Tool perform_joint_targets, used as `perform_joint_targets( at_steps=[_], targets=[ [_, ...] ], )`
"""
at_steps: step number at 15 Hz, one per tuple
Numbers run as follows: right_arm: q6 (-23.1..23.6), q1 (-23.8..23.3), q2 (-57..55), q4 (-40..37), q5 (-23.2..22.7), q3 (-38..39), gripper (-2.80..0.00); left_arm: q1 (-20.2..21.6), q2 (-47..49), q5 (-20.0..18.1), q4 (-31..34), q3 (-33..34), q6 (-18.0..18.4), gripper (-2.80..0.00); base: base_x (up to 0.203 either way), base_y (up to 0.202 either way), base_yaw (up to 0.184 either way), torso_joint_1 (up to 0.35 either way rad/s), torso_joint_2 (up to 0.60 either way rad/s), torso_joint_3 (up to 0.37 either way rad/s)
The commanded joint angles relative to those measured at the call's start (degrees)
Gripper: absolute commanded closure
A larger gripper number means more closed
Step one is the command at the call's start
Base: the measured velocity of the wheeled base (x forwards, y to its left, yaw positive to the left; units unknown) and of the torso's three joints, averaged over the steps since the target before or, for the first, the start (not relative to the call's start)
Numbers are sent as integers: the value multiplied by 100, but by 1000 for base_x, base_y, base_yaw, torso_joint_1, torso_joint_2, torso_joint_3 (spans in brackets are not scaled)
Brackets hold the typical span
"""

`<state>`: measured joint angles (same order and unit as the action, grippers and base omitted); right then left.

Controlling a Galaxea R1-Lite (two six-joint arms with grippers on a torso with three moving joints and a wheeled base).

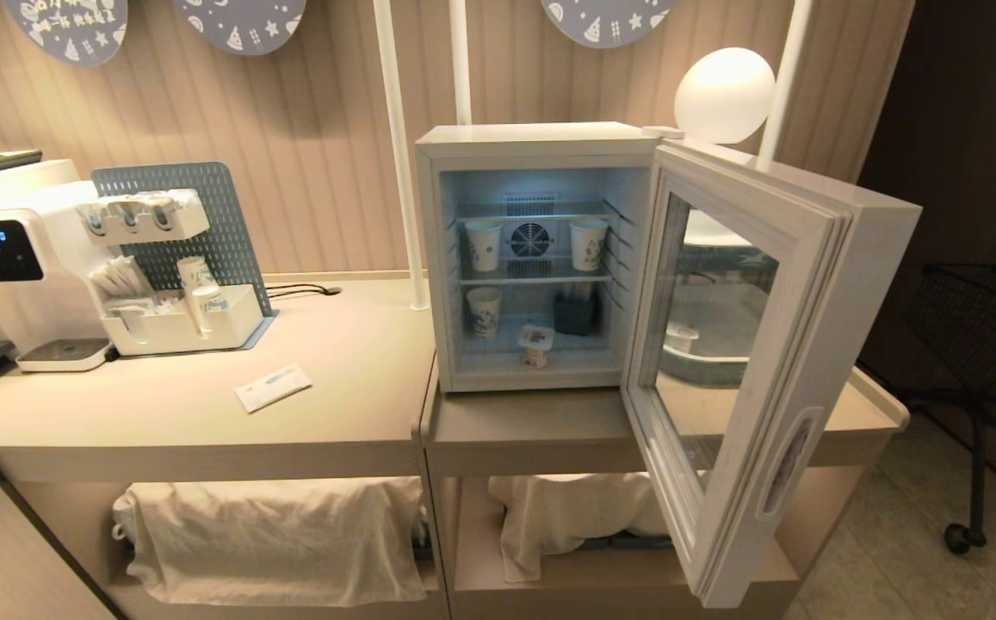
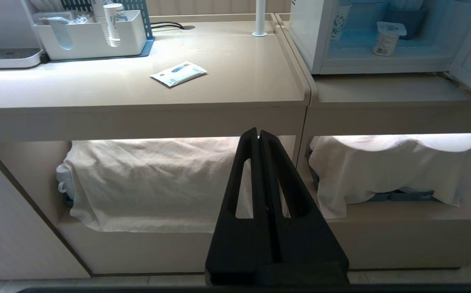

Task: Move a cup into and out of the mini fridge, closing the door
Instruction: Close the freezer door

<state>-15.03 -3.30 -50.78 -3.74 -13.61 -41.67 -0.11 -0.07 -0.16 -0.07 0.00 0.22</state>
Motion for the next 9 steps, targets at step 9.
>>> perform_joint_targets(
  at_steps=[9],
  targets=[
    [-283,-1401,-3000,1447,-5636,-245,0,-6,7,-1,-1,0,-13,0,0,0,0,0,0,0]
  ],
)
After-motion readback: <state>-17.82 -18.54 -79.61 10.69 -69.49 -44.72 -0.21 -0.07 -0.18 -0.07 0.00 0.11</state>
